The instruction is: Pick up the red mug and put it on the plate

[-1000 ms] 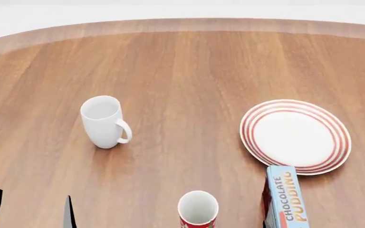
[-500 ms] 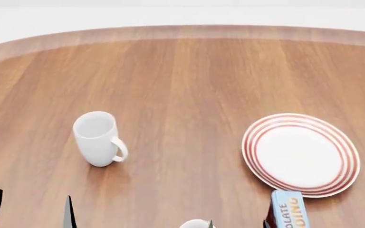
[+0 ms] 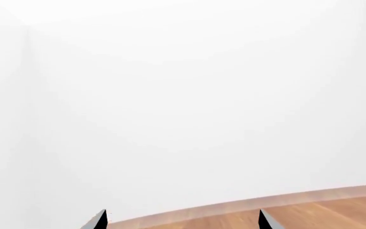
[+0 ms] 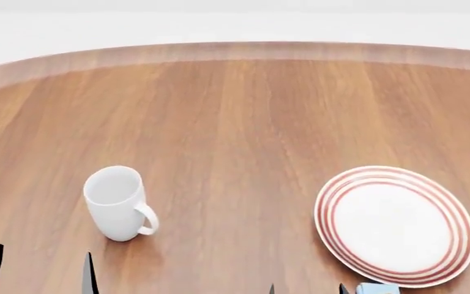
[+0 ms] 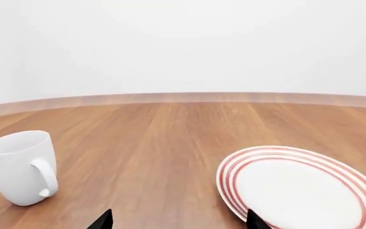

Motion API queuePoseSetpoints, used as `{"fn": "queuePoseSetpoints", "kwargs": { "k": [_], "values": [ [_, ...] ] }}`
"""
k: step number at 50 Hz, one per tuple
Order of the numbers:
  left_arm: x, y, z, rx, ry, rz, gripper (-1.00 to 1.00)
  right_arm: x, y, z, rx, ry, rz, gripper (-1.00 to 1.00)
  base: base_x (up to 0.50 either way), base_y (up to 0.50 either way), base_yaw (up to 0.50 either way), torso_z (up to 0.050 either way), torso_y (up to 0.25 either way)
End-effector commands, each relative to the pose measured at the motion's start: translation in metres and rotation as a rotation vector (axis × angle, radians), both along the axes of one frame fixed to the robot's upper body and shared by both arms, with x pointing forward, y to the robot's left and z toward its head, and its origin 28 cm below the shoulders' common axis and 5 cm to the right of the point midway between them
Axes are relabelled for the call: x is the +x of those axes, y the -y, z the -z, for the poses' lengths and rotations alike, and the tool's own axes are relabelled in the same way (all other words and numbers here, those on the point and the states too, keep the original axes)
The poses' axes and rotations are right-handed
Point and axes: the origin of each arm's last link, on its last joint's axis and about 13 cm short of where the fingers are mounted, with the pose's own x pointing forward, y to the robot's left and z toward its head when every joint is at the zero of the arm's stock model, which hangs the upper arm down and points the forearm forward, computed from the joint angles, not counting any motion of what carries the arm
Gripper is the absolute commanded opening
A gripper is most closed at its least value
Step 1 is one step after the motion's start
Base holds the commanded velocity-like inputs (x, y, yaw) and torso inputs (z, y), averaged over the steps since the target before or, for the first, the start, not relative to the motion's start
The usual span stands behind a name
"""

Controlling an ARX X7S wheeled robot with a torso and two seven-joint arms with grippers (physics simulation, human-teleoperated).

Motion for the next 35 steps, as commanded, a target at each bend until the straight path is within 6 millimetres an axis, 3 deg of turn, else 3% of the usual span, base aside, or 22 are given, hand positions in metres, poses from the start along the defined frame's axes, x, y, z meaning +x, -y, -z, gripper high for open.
{"fn": "queuePoseSetpoints", "kwargs": {
  "k": [1, 35],
  "values": [
    [0.0000, 0.0000, 0.0000, 0.001, 0.000, 0.000, 1.00, 0.0002, 0.0001, 0.0000, 0.001, 0.001, 0.001, 1.00, 0.19, 0.00, 0.00, 0.000, 0.000],
    [0.0000, 0.0000, 0.0000, 0.001, -0.001, -0.002, 1.00, -0.0002, -0.0003, 0.0000, -0.004, -0.005, -0.001, 1.00, 0.19, 0.00, 0.00, 0.000, 0.000]
  ]
}}
